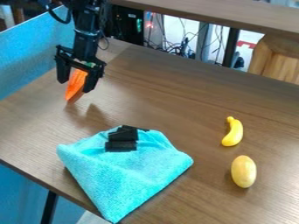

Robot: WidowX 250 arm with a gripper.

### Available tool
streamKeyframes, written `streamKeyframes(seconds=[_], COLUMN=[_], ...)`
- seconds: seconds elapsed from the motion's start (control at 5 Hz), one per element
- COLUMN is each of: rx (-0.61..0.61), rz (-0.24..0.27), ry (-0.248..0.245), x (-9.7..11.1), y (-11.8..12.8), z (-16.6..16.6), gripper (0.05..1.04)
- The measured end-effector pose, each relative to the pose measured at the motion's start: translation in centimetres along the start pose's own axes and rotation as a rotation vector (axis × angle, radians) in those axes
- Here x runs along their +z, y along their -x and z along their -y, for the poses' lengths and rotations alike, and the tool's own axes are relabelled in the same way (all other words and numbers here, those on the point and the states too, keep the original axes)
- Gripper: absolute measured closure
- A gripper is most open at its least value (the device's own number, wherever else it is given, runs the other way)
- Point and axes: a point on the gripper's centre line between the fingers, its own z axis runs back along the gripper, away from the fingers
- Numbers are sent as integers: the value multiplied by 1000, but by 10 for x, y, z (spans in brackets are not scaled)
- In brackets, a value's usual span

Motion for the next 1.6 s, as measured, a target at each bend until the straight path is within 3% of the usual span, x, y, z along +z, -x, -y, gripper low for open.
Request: streamKeyframes(seconds=[0.2, 0.6, 0.8, 1.0, 1.2, 1.4, 1.6], rx=[-8, -1, -3, 1, -2, -25, -75], rz=[-36, -60, -63, -63, -58, -107, -49], ry=[3, 8, 9, 9, 7, 23, 14], x=[-11, -12, -12, -14, -14, -10, 24], y=[-12, -27, -29, -29, -24, -16, -7], z=[2, 0, 0, 1, 1, 5, 14], gripper=[81, 112, 370, 562, 566, 566, 566])
